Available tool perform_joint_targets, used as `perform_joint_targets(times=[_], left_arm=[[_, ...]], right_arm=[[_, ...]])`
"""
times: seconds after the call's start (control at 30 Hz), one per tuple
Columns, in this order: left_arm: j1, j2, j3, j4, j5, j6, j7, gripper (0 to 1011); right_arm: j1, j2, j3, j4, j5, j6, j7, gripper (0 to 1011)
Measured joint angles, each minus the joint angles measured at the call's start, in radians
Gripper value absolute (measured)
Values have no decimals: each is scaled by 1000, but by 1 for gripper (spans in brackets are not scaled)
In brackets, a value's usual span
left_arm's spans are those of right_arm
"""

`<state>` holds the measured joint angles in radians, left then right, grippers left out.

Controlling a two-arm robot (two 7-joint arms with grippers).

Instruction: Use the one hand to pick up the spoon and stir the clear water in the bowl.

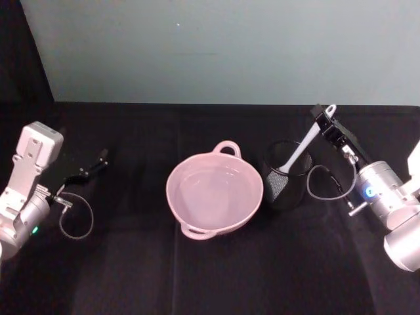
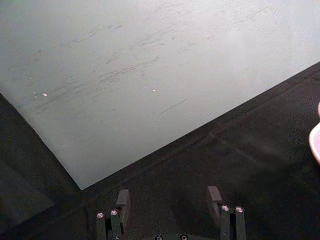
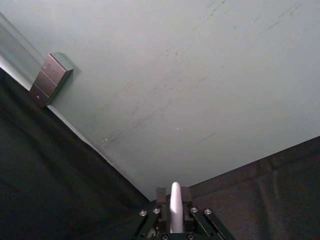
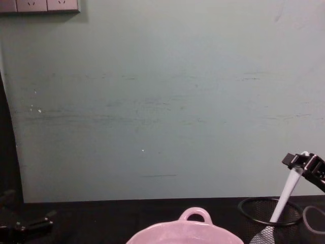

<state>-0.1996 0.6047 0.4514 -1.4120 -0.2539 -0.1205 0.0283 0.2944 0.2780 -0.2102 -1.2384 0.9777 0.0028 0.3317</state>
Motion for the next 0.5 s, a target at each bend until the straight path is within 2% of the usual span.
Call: perform_joint_targets(times=[0.1, 0.33, 0.5], left_arm=[[0, 0, 0, 0, 0, 0, 0, 1011], [0, 0, 0, 0, 0, 0, 0, 1011], [0, 0, 0, 0, 0, 0, 0, 1011]], right_arm=[[0, 3, -1, -1, 1, 0, -1, 123], [-4, 15, -6, -25, -2, -5, -4, 118], [-14, 40, -19, -80, -45, -17, -19, 118]])
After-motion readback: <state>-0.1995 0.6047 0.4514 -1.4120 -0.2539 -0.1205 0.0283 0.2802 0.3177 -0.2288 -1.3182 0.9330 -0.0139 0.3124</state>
